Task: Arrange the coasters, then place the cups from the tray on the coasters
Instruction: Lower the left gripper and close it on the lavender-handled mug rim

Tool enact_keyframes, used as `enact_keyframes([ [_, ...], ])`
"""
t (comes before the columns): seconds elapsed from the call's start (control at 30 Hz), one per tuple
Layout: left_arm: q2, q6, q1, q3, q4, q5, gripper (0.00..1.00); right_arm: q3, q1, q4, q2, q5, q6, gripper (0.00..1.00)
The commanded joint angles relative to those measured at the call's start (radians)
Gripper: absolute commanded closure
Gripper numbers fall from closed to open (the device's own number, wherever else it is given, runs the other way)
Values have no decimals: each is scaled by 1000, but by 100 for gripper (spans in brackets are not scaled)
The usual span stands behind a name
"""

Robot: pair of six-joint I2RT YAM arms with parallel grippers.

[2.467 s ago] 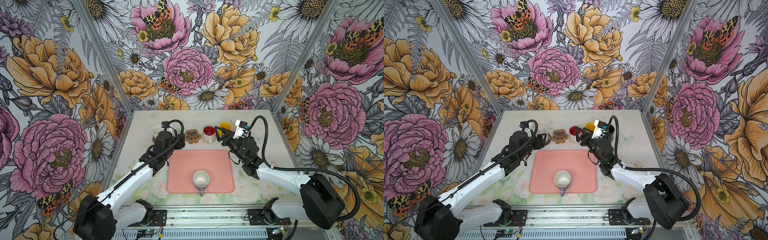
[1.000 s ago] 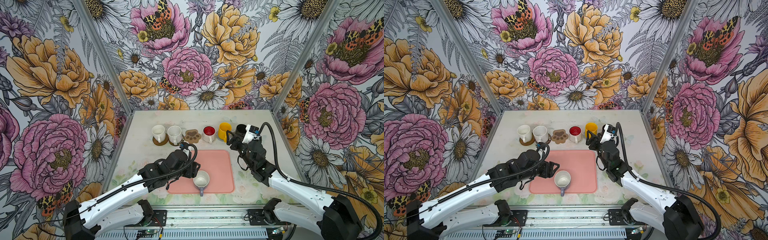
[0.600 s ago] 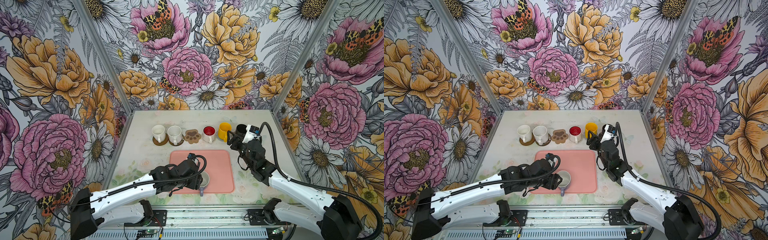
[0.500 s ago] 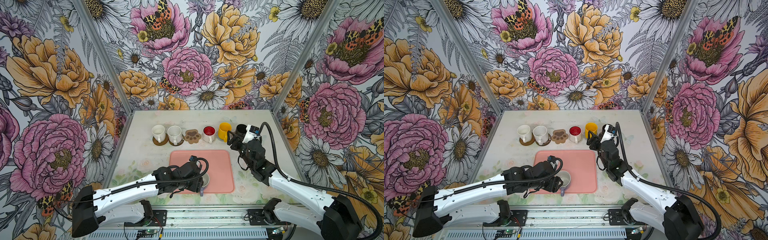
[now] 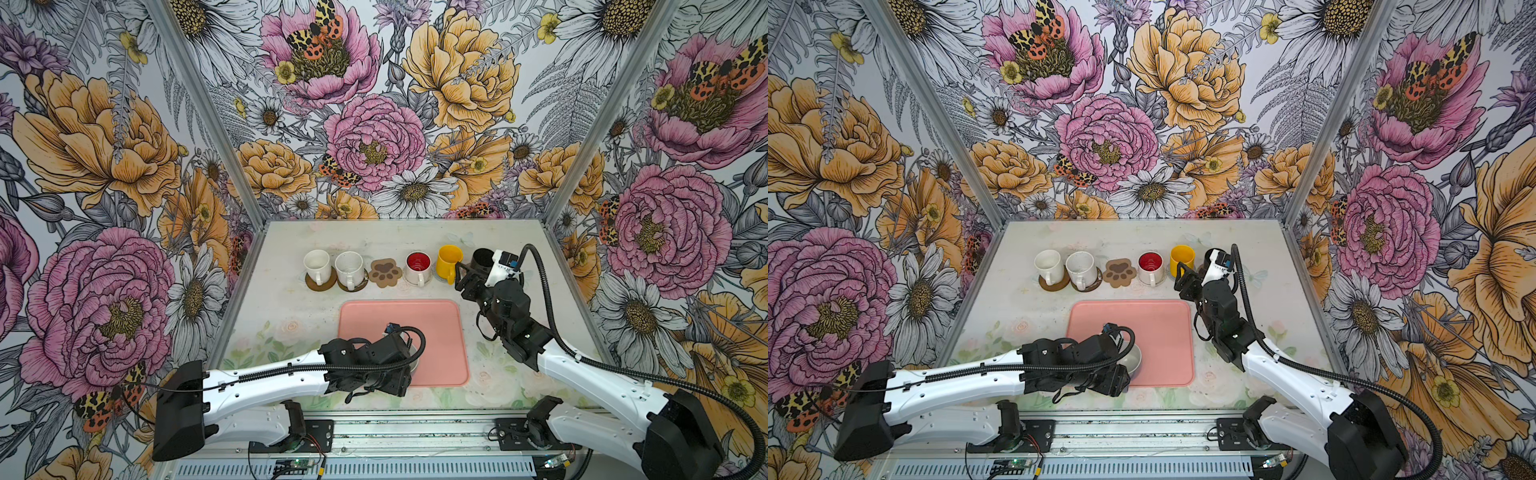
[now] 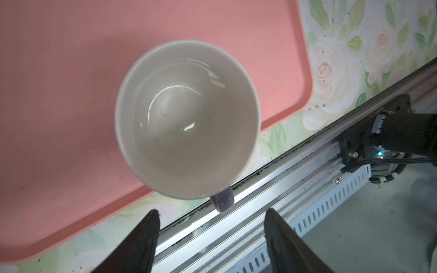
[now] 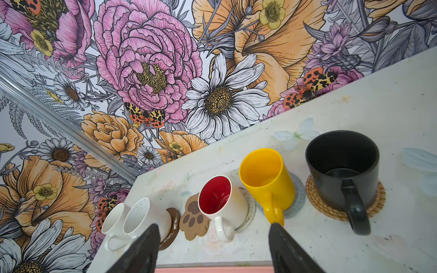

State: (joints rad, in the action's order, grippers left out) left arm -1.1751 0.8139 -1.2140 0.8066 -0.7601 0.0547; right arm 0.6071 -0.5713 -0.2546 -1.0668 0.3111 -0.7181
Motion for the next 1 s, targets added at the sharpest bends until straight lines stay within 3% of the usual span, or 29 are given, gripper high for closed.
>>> enact_keyframes([
  [0.0, -24, 44, -21, 6, -4, 4, 28, 29, 5, 3, 16, 14, -13, 25],
  [0.37, -158, 87, -46, 63, 2, 4, 31, 12, 14, 8, 43, 22, -15, 26],
  [0.97, -304, 86, -41, 124, 1, 3, 49, -25, 37, 8, 87, 36, -15, 26],
])
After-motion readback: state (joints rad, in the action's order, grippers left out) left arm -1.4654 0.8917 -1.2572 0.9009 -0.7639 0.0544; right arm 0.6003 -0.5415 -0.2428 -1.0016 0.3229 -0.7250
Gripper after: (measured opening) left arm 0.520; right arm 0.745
